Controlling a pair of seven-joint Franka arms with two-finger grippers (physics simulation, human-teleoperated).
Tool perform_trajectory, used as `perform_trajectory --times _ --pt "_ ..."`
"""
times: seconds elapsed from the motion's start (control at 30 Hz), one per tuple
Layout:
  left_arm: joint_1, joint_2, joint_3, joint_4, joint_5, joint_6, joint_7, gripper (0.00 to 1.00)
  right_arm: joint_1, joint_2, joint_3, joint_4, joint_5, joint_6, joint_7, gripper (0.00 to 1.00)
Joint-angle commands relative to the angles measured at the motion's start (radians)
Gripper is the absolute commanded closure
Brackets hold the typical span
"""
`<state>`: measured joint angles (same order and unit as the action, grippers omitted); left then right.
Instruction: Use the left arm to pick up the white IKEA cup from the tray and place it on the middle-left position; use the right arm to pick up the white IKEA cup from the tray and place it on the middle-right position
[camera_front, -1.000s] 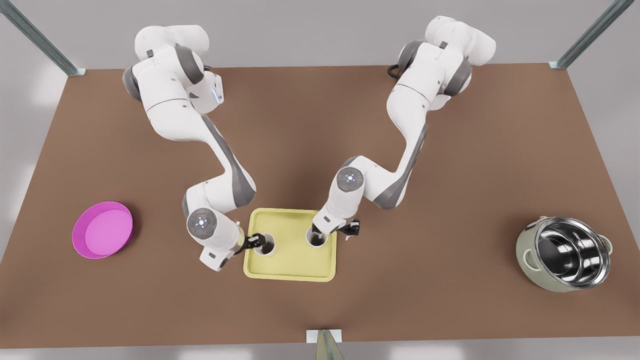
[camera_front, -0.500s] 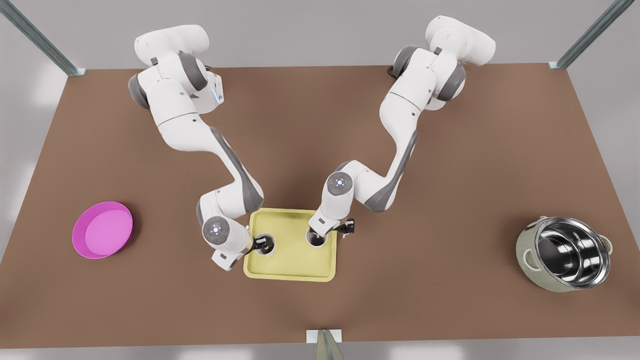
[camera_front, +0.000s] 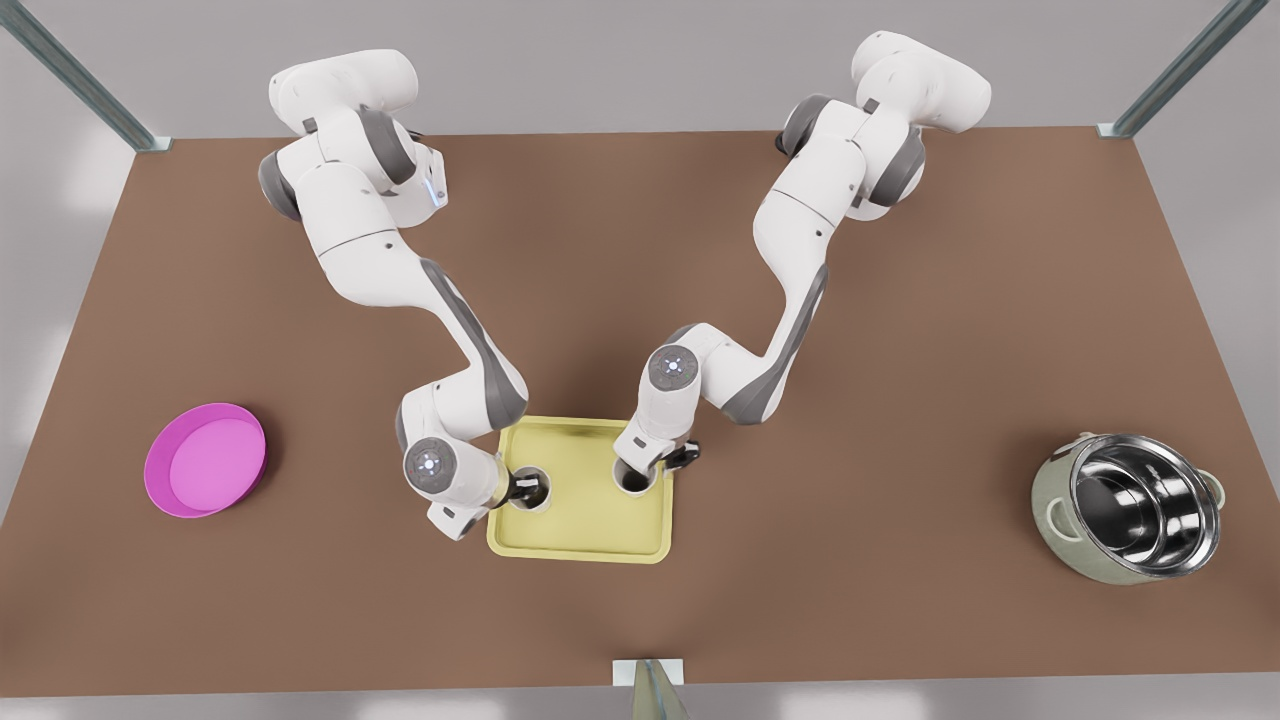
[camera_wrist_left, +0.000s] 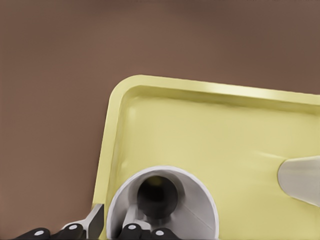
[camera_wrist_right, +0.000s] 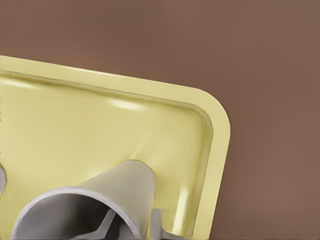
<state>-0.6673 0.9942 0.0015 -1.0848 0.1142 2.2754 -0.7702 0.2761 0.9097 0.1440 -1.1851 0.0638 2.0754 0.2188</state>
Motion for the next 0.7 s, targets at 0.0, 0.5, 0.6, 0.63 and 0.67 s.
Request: perform_trajectory --times 0.0,0.5,0.6,0.63,0.67 --pt "0.000 -0.002 0.000 0.002 0.001 0.004 -0.097 0.62 0.000 -0.002 -0.001 0.001 0.008 -0.005 0.013 0.65" --pt "0.121 -0.121 -0.012 0.006 -0.112 -0.189 0.043 0.81 -0.146 -0.173 0.049 0.015 0.008 -0.325 -0.009 0.77" --pt "0.253 -0.181 -0.011 -0.004 -0.168 -0.235 0.227 0.81 -0.212 -0.219 0.051 0.022 0.007 -0.399 -0.055 0.77" --pt "0.287 -0.199 -0.011 -0.035 -0.176 -0.232 0.271 0.81 -0.232 -0.224 0.051 0.022 0.008 -0.412 -0.079 0.77" --pt "0.331 -0.308 -0.009 -0.252 -0.180 -0.108 0.373 0.80 -0.275 -0.224 0.065 0.022 0.008 -0.436 -0.117 0.77"
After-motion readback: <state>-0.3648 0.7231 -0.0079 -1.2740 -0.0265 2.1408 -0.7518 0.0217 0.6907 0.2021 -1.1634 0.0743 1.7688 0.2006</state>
